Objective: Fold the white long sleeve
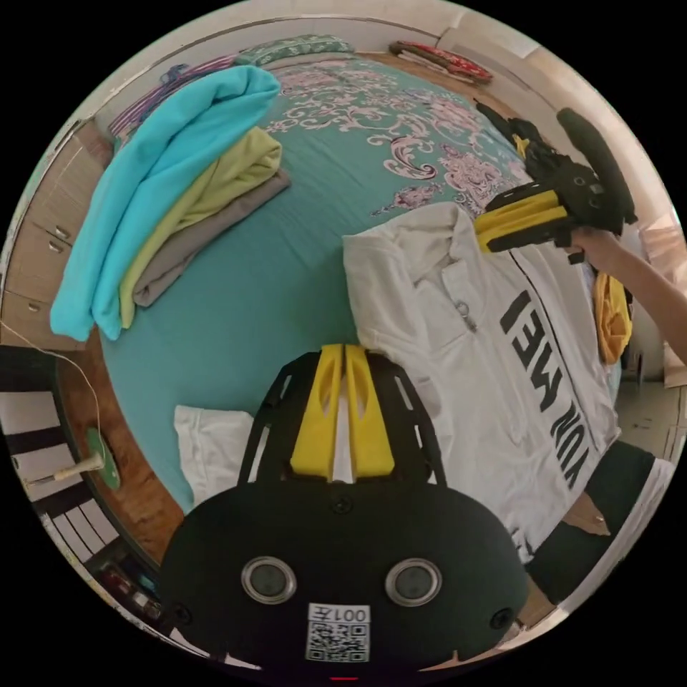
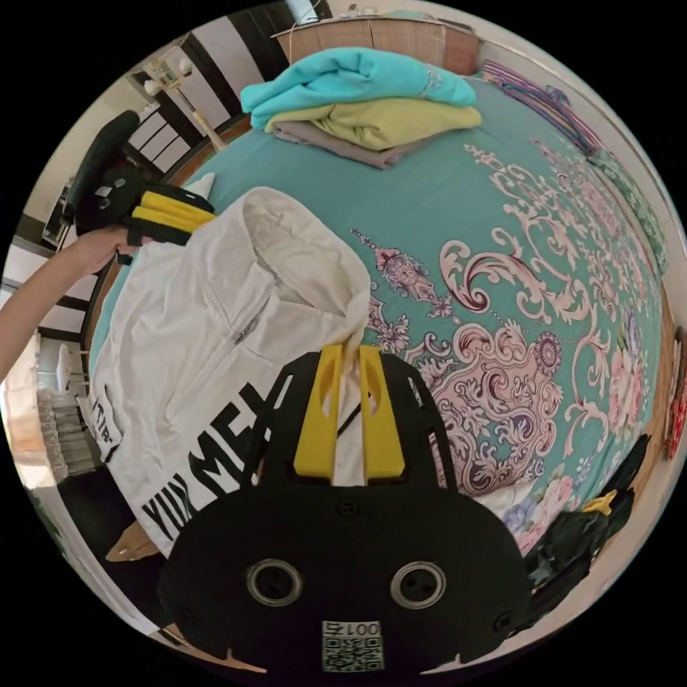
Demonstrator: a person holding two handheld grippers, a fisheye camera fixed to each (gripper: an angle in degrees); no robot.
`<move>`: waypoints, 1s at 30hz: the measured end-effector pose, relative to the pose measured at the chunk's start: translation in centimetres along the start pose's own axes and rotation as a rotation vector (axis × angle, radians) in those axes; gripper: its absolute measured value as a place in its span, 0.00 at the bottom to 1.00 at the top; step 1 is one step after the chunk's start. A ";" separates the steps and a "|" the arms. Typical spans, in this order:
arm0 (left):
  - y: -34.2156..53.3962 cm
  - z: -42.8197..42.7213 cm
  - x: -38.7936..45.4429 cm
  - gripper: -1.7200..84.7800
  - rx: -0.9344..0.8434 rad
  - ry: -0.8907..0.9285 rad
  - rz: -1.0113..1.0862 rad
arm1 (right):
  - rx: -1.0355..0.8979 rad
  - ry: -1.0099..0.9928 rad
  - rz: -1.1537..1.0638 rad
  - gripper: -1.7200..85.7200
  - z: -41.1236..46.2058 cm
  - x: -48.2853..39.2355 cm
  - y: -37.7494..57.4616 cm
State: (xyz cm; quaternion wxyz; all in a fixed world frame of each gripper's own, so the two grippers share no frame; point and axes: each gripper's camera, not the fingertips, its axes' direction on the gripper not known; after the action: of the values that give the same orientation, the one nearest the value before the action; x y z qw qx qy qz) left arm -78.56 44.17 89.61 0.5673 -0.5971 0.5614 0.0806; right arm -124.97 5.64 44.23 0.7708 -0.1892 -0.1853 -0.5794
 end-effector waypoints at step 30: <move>-17.0 -13.7 10.6 0.04 -0.378 -0.037 0.967 | -0.170 -0.033 -0.548 0.08 -8.5 -0.9 -10.2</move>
State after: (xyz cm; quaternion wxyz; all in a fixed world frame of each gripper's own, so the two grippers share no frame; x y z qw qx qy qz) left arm -69.24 22.80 96.52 0.3572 -0.3602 0.7386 0.4440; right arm -134.45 -0.57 37.27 0.5636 -0.2054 -0.1927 -0.7766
